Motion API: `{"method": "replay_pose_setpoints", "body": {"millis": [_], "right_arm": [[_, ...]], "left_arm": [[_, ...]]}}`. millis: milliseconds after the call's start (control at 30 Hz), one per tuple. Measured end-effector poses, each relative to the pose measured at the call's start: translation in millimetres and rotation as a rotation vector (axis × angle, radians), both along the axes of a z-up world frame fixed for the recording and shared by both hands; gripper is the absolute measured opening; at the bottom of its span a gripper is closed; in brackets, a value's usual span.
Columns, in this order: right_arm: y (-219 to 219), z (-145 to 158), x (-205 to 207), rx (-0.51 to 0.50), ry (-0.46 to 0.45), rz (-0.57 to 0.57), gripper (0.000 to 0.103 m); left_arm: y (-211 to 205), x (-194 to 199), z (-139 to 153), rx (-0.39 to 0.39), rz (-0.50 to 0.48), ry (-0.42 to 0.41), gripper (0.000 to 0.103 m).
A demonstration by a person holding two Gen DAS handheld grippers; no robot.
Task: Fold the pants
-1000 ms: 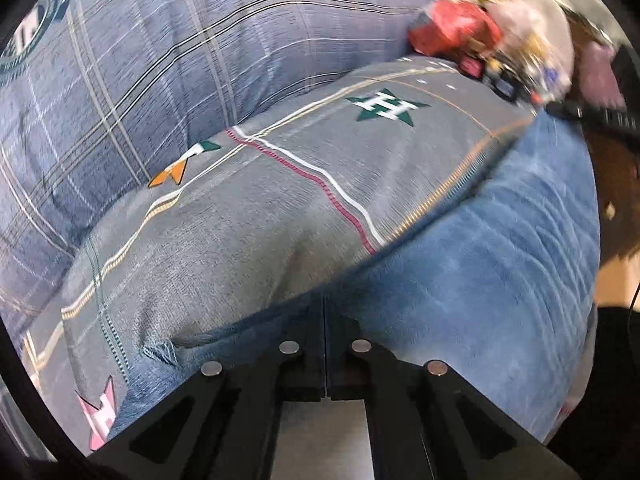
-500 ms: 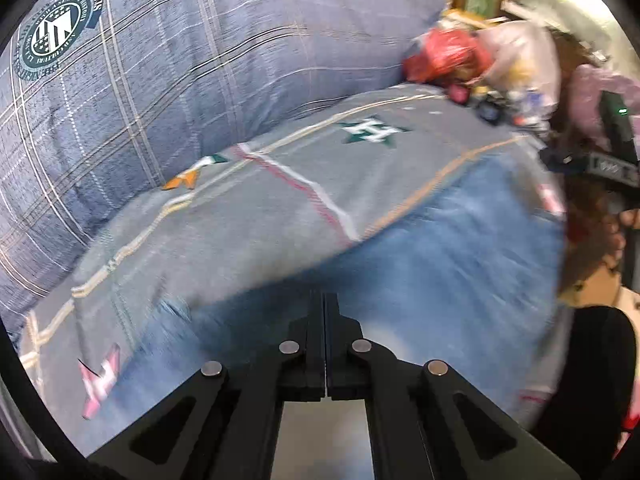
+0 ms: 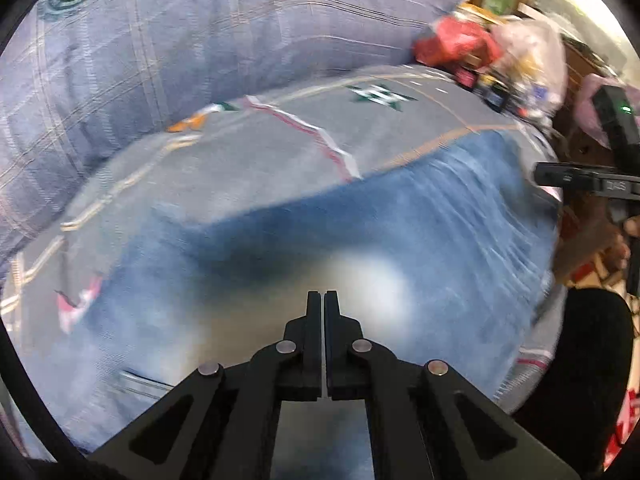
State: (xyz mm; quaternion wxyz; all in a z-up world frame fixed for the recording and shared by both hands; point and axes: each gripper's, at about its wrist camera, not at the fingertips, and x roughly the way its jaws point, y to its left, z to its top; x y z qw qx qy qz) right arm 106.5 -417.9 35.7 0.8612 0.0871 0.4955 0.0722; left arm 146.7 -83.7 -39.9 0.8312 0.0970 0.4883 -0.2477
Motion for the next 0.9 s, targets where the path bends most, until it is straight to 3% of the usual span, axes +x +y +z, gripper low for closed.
{"method": "replay_pose_setpoints", "body": {"millis": [100, 167, 233, 333, 400, 567, 633, 733, 800, 900], "right_arm": [[7, 4, 14, -0.012, 0.001, 0.013, 0.079], [13, -10, 32, -0.057, 0.033, 0.019, 0.078], [18, -34, 54, -0.152, 0.093, -0.002, 0.079], [28, -41, 63, -0.259, 0.029, 0.031, 0.085], [27, -38, 66, -0.238, 0.035, -0.006, 0.085], [29, -23, 61, -0.227, 0.031, -0.054, 0.083], [41, -6, 52, -0.156, -0.013, -0.055, 0.084], [80, 10, 37, -0.091, -0.052, 0.032, 0.084], [119, 11, 27, -0.084, -0.061, 0.129, 0.084], [175, 0, 20, -0.059, -0.049, 0.250, 0.084]], "left_arm": [[12, 21, -6, 0.029, 0.077, 0.003, 0.000], [16, 40, -23, 0.077, 0.139, 0.032, 0.000], [25, 53, -29, 0.012, 0.172, 0.043, 0.002], [23, 64, -28, 0.024, 0.199, 0.061, 0.002], [21, 67, -29, 0.038, 0.196, 0.053, 0.002], [47, 53, -10, -0.043, 0.217, 0.053, 0.002], [63, 35, 6, -0.074, 0.199, 0.020, 0.005], [89, 4, 20, -0.083, 0.196, -0.028, 0.015], [110, -18, 23, -0.076, 0.217, -0.064, 0.033], [140, -53, 19, -0.066, 0.286, -0.104, 0.045]]}}
